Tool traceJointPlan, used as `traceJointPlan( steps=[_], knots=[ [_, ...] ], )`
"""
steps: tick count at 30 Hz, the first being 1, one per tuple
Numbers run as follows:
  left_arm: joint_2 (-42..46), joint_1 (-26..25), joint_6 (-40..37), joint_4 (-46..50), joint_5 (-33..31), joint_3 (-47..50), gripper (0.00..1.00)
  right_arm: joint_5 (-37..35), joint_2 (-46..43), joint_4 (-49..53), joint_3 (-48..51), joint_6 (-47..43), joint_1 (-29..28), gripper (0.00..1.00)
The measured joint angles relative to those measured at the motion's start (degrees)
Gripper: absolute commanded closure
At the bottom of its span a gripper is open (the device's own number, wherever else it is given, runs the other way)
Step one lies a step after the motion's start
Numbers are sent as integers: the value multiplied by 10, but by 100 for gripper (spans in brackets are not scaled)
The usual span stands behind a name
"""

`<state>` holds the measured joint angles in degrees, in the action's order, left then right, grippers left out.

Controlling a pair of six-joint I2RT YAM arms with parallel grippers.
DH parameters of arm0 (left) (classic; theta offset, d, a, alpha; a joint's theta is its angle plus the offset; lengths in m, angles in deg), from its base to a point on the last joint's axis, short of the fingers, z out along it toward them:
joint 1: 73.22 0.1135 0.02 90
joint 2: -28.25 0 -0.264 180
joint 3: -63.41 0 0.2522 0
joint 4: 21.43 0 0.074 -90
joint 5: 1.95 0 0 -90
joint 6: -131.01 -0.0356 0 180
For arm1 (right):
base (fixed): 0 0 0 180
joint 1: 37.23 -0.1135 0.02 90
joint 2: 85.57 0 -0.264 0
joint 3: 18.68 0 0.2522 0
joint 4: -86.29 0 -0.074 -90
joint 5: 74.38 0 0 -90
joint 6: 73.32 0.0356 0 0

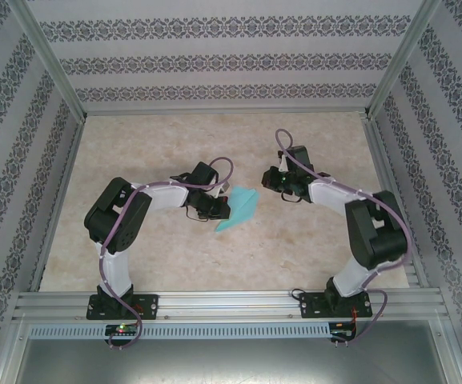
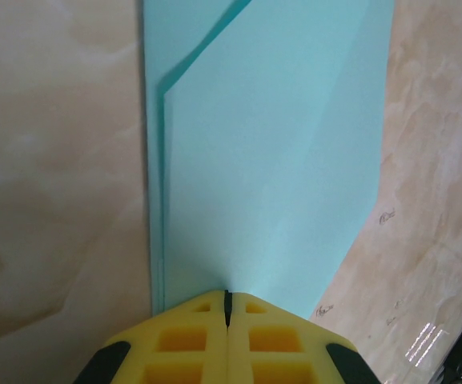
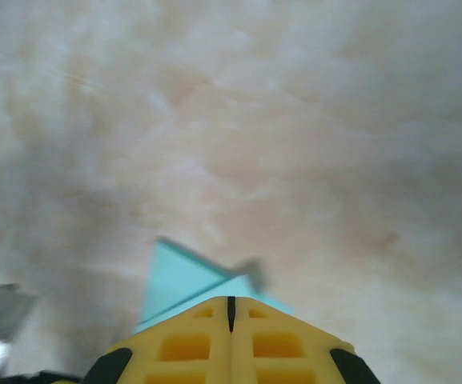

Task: Fold a paper plane with a square sheet of paper (pick it up from the middle)
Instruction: Fourth fold the wing at the center of the table.

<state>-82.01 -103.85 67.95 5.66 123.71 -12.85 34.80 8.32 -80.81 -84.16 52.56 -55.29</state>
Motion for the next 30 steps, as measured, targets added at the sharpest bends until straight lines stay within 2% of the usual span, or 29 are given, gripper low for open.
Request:
traceJointPlan(
  steps=[4,9,12,17,26,30],
  knots=[
    [-4,0,-2,6,2,-6,100,14,-11,-37,23,29,-42,100],
    [-8,0,-10,16,4,-14,100,41,57,-65,27,52,-83,100],
    [-10,0,-13,20,5,-16,100,52,104,-68,15,60,-87,100],
    [-12,3,-15,24,8,-19,100,64,140,-78,-10,62,-63,100],
    [-15,4,-9,21,12,-21,100,51,147,-51,-37,42,30,100],
    [-15,4,4,15,15,-19,100,54,115,-44,-23,39,22,100]
  ],
)
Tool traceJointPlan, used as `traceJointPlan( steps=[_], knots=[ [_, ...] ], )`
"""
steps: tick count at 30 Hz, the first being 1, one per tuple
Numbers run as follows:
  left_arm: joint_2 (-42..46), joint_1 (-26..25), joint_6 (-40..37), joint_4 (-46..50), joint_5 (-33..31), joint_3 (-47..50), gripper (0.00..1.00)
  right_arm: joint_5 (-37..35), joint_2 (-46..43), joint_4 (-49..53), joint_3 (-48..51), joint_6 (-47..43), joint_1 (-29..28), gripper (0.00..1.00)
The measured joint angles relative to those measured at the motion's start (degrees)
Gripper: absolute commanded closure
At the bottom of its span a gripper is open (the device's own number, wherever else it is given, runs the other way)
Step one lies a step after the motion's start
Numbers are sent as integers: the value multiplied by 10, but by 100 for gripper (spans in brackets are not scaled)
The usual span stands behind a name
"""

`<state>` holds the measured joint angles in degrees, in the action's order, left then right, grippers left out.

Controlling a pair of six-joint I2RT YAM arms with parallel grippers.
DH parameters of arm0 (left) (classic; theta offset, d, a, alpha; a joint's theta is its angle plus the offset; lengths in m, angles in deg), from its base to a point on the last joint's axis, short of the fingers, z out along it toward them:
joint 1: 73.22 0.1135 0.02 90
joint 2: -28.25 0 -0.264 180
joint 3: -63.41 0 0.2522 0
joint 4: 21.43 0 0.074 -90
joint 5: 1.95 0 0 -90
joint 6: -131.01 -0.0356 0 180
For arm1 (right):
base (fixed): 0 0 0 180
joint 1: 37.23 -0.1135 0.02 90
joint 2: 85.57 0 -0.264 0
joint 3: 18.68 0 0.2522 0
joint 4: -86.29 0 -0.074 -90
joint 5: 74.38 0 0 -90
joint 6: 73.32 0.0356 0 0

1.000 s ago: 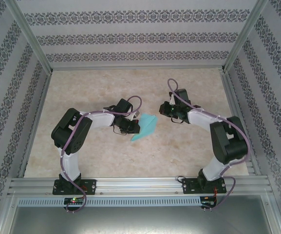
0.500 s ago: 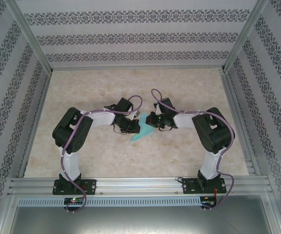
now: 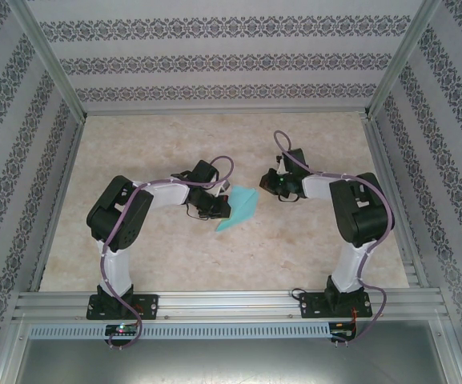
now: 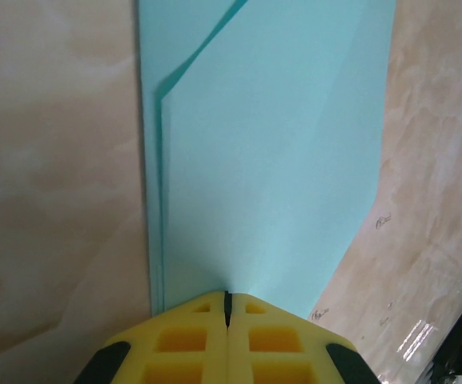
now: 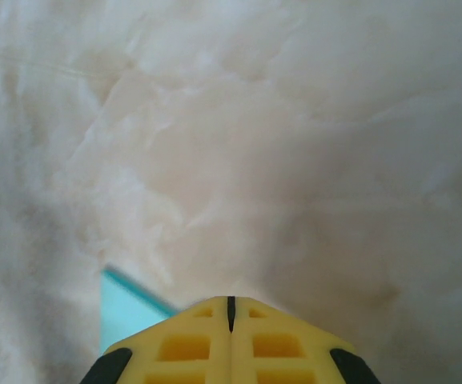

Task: Fold a paper plane with a square sheet of paper (pick it up from the middle)
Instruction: Fourth fold the wing at the center of the table.

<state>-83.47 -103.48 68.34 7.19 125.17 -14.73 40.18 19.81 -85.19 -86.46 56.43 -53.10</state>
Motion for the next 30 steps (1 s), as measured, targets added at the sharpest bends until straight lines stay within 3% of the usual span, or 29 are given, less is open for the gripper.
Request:
traceJointPlan(
  steps=[6,13,24,30],
  knots=[
    [1,0,14,-15,3,7,100,29,-65,-26,43,27,-55,100],
    [5,0,21,-33,4,18,100,56,-8,-75,38,85,-125,100],
    [12,0,31,-50,2,29,100,60,35,-76,31,109,-127,100],
    [30,0,49,-52,1,38,90,57,41,-50,13,95,-127,100]
  ],
)
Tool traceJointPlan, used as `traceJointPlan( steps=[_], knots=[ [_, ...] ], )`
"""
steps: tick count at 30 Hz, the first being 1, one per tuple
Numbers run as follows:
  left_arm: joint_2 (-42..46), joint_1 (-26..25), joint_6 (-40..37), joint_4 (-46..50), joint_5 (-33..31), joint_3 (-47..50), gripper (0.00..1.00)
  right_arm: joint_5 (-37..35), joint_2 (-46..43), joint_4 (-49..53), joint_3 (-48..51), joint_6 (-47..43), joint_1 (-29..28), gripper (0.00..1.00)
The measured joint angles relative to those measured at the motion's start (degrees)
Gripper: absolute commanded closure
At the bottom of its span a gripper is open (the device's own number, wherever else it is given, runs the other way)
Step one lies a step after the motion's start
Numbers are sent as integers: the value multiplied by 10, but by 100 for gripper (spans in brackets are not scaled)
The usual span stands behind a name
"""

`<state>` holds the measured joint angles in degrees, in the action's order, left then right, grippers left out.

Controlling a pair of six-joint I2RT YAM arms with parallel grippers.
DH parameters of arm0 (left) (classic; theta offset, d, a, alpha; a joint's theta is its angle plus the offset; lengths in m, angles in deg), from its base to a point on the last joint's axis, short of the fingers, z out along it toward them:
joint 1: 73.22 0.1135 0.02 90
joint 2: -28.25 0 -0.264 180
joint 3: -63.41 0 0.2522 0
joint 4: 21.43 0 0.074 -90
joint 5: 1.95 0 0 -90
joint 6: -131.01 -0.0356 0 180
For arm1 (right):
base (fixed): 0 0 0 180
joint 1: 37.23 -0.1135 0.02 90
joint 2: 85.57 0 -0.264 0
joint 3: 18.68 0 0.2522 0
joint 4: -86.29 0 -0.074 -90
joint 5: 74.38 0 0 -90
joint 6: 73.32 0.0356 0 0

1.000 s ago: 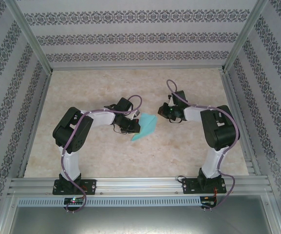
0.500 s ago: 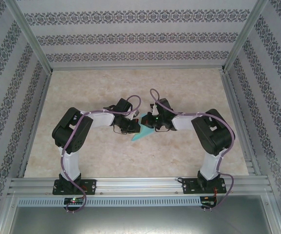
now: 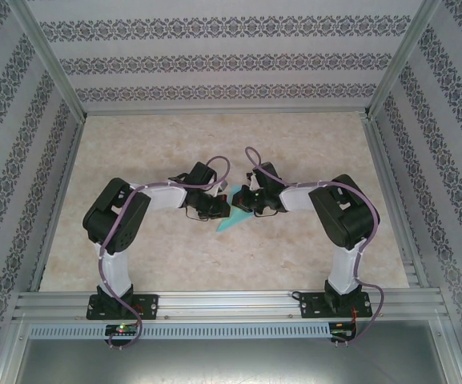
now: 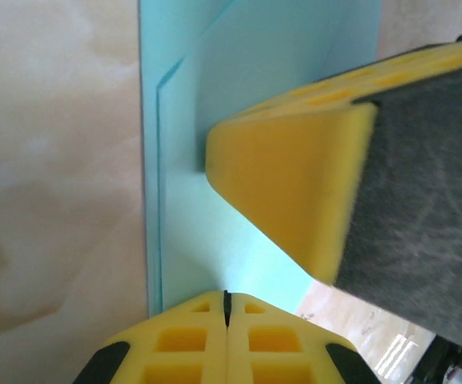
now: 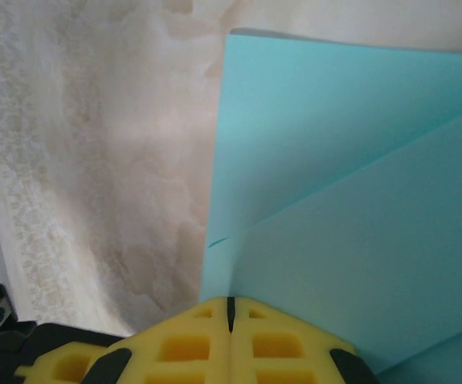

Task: Fold a paper plane with a square sheet of paper (pick it up from the middle)
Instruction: Fourth fold the wing at the center of the table.

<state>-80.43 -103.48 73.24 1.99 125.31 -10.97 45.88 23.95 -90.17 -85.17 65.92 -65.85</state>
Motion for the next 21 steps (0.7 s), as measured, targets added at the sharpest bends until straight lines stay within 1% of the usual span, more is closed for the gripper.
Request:
traceJointPlan(
  steps=[7,13,21],
  knots=[
    [53,-2,24,-8,18,24,87,-5,2,23,-12,-10,0,100],
    [52,-15,46,-26,14,55,87,-4,6,39,-23,-13,0,100],
    [41,-16,80,-68,4,89,88,-4,6,46,-26,-16,0,100]
  ],
)
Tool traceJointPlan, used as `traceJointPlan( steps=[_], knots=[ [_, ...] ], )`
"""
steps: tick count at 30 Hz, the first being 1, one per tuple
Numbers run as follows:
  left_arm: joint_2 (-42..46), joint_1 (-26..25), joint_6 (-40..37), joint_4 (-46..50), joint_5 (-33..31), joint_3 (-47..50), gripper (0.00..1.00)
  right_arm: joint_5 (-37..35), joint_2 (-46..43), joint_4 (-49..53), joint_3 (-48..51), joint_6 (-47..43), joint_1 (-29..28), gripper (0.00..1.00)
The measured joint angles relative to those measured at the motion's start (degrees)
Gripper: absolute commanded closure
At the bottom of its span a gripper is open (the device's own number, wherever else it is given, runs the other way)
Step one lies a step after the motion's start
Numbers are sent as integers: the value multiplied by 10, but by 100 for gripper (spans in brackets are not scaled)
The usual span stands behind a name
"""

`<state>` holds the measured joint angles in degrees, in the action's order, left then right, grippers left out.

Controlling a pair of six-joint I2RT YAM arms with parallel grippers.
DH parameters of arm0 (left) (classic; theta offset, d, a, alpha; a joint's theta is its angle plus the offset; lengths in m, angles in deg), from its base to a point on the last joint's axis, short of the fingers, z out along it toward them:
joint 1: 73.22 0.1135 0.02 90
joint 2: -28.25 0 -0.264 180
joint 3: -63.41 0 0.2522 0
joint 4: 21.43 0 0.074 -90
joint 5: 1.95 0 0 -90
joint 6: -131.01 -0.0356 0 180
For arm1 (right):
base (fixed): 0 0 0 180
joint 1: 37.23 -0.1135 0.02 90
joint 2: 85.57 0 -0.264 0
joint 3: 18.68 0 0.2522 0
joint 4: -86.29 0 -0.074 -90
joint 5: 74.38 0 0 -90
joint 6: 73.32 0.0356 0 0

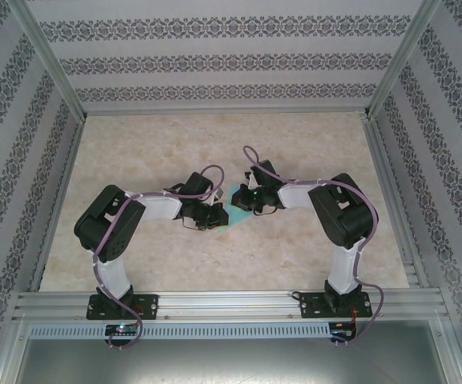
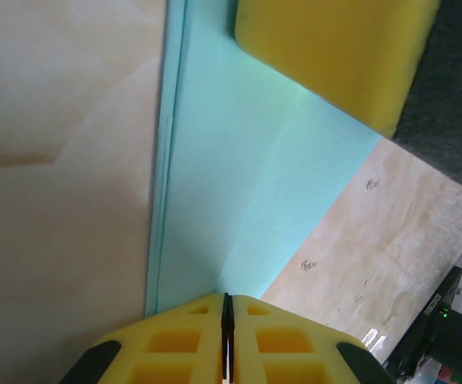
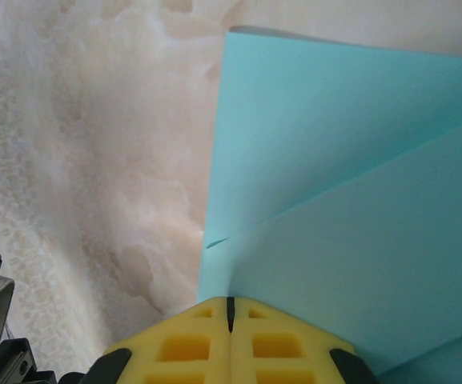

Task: Fold a paper plane with a square sheet of paper (pick it up from the middle)
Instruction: Fourth fold the wing at the center of the table.

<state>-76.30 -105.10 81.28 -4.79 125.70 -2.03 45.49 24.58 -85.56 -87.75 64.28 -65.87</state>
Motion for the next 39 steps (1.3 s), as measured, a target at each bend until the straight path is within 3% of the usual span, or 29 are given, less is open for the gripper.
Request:
traceJointPlan(
  steps=[24,35,39],
  knots=[
    [63,0,8,-48,-24,90,92,0,3,25,-10,-10,0,100],
    [110,0,-28,58,-34,95,95,1,5,31,-14,-10,0,100],
    [122,0,-25,54,-35,72,95,2,5,30,-14,-10,0,100]
  ],
)
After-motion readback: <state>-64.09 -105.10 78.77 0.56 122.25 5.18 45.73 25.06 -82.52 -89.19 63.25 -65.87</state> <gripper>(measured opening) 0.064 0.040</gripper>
